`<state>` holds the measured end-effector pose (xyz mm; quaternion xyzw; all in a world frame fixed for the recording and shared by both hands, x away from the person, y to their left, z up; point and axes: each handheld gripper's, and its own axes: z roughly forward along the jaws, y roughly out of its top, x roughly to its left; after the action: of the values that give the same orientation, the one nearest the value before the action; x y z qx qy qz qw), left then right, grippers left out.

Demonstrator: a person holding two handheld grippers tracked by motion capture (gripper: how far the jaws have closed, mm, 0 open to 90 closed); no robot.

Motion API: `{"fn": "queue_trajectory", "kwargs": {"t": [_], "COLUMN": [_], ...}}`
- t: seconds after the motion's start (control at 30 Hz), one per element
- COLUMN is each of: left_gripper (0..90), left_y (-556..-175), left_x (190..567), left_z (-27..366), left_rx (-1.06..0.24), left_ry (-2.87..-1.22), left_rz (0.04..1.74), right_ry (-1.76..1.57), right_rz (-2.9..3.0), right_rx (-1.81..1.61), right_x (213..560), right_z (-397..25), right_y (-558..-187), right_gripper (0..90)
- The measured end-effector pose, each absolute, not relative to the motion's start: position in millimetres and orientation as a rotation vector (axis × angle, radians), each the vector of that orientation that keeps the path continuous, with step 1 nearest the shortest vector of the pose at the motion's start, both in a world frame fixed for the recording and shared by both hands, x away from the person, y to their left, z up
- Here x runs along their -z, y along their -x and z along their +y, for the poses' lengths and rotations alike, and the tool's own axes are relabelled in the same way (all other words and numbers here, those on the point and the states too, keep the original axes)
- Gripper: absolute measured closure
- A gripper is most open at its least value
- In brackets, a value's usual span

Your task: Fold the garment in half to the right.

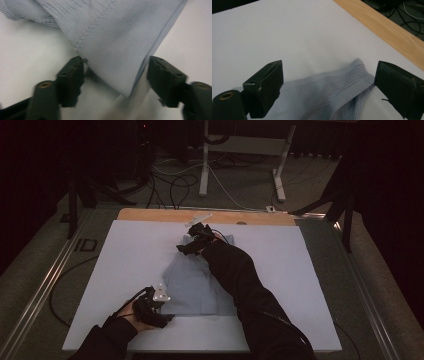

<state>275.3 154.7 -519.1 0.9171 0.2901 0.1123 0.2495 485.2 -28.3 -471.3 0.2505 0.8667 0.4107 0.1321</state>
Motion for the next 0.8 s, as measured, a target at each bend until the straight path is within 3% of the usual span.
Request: {"fn": "queue_trajectory", "kwargs": {"t": [0.1, 0.2, 0.3, 0.33, 0.43, 0.8], "left_gripper": [46.2, 51.8, 66.3, 66.3, 79.3, 86.6], "left_y": [-277, -277, -277, -278, -278, -276], "left_x": [519, 518, 518, 518, 518, 511], "left_z": [154, 152, 151, 151, 149, 151], "left_rx": [-0.268, -0.257, -0.246, -0.239, -0.236, -0.270], "left_ry": [-2.494, -2.488, -2.476, -2.474, -2.452, -2.369], "left_rz": [0.772, 0.767, 0.758, 0.755, 0.751, 0.729], "right_ry": [-0.720, -0.722, -0.733, -0.733, -0.747, -0.792], "right_rz": [2.528, 2.525, 2.539, 2.539, 2.557, 2.531], "right_rx": [-1.187, -1.199, -1.193, -1.193, -1.195, -1.192], "right_x": [472, 473, 475, 475, 476, 481], "right_z": [-27, -27, -26, -26, -24, -23], "right_y": [-486, -488, -490, -490, -493, -506], "right_gripper": [8.7, 8.7, 8.7, 8.7, 8.7, 8.7]}}
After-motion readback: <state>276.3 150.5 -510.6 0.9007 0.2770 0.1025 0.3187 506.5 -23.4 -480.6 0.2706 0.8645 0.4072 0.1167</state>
